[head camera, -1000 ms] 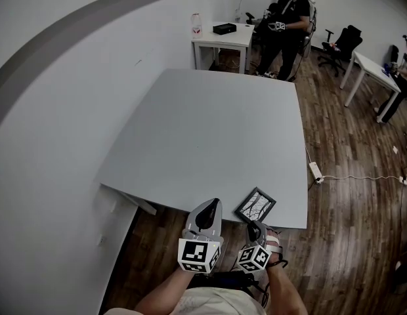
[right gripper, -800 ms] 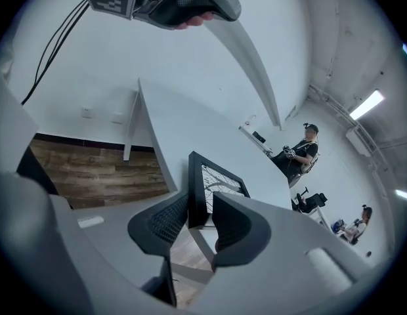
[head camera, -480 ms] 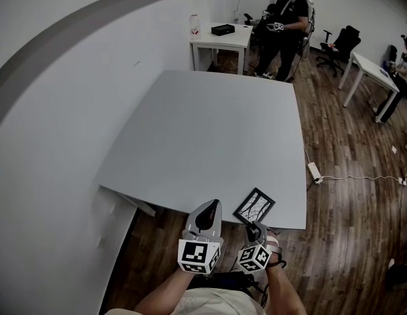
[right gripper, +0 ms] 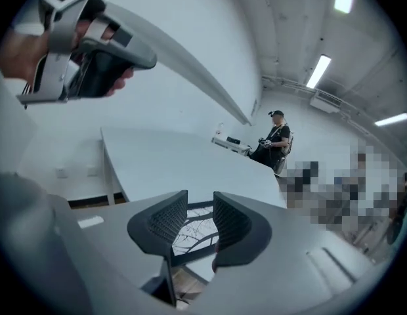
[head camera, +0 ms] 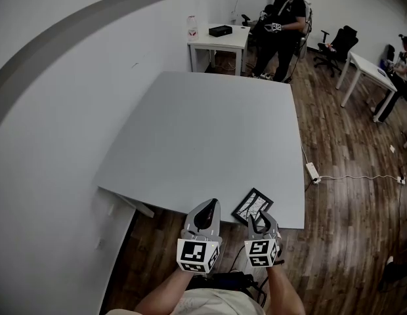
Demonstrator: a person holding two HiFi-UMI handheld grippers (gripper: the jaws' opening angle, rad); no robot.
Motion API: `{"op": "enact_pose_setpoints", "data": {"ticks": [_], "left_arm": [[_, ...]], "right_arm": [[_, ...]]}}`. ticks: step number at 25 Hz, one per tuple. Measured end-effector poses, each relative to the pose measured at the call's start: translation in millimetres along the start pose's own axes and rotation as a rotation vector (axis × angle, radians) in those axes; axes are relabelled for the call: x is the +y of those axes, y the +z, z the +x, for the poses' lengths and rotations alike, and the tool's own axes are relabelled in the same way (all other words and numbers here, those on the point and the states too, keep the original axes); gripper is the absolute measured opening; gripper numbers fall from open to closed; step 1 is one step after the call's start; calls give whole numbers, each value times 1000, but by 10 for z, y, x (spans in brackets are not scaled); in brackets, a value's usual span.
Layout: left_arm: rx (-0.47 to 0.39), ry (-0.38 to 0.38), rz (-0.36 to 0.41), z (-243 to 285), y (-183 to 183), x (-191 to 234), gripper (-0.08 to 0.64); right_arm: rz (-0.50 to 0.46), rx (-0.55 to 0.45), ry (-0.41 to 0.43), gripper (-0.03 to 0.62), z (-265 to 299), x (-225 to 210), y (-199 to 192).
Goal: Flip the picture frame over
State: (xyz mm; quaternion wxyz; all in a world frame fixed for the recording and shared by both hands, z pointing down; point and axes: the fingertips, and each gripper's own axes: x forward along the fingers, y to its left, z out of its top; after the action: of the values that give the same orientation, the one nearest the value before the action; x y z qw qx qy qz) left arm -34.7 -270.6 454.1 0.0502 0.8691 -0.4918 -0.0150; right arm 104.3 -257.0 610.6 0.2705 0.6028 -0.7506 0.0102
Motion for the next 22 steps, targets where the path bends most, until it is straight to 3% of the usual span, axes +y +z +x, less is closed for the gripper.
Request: {"op": "enact_pose_setpoints", "data": {"ticks": [10, 22], "left_arm": [[-9, -6, 6, 9, 28, -7, 0], [-10, -17, 16, 37, 20, -11, 0]], "right_arm": [[204, -228, -88, 126, -436, -506, 785], [364, -330, -128, 25, -742, -831, 1044]]}}
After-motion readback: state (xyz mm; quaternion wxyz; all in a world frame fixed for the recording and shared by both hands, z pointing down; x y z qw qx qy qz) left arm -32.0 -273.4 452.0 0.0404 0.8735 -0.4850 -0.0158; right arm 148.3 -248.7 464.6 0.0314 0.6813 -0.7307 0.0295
